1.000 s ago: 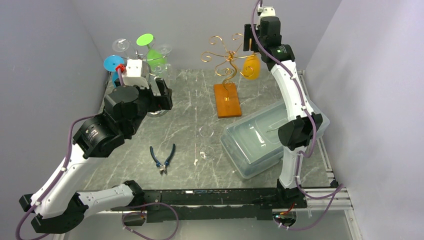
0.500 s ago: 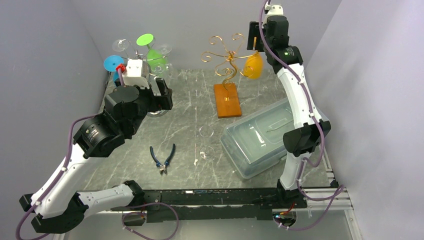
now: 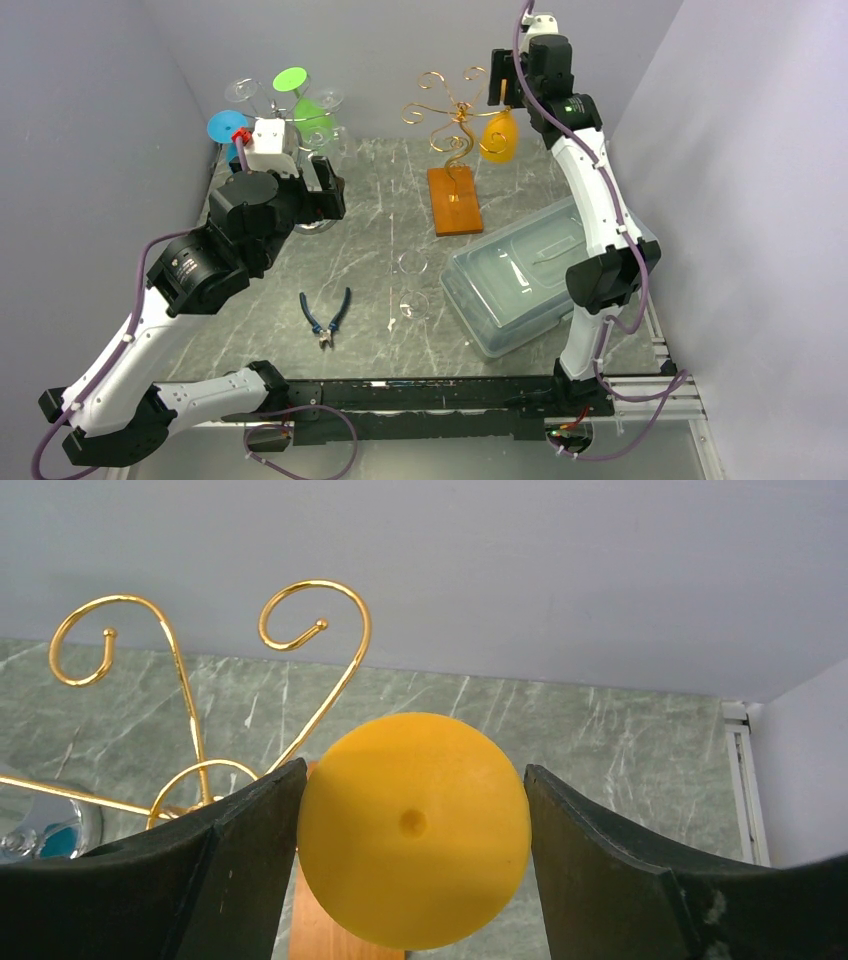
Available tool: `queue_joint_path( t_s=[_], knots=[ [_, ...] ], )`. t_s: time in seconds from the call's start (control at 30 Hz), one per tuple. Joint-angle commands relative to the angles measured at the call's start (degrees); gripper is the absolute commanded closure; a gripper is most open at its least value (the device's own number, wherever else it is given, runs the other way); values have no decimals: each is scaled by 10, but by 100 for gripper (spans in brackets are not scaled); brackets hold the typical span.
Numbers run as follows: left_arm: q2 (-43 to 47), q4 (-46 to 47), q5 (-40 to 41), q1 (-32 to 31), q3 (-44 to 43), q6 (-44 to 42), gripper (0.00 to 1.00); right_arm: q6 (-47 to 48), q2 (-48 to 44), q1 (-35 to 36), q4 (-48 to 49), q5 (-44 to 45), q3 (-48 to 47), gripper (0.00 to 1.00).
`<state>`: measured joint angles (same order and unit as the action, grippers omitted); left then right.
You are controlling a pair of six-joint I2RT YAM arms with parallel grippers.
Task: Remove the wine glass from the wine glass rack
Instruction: Pick up the wine glass from the wine rack.
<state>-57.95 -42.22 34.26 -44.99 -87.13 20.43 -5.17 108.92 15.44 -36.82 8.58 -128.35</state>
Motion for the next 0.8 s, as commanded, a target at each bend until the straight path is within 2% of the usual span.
queue_joint_path(
  t_s=[0.0, 0.53, 0.77],
  knots=[
    [2, 32, -2, -2, -3, -3, 1, 11, -5, 8, 22, -17, -31, 49],
    [1, 42, 1, -2, -1, -10, 1, 35, 55, 15, 48, -19, -84, 49],
    [3, 43, 3, -2, -2, -14, 1, 46, 70, 15, 64, 12, -90, 49]
  ],
)
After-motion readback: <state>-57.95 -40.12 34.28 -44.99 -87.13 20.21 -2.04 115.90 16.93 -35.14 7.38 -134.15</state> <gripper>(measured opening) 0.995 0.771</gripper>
